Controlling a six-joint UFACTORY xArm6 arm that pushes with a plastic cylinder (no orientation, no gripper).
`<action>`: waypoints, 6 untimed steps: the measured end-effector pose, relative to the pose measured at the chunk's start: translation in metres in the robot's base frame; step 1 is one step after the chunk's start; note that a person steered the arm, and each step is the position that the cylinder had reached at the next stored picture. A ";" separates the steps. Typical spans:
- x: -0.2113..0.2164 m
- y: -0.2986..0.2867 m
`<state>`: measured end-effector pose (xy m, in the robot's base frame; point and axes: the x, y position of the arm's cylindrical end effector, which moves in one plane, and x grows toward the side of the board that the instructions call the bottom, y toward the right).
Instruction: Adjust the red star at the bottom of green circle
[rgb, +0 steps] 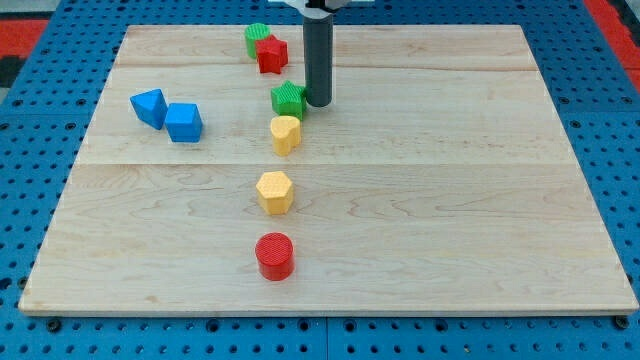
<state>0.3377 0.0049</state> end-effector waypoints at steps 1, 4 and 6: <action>-0.026 0.012; -0.055 -0.045; -0.053 -0.097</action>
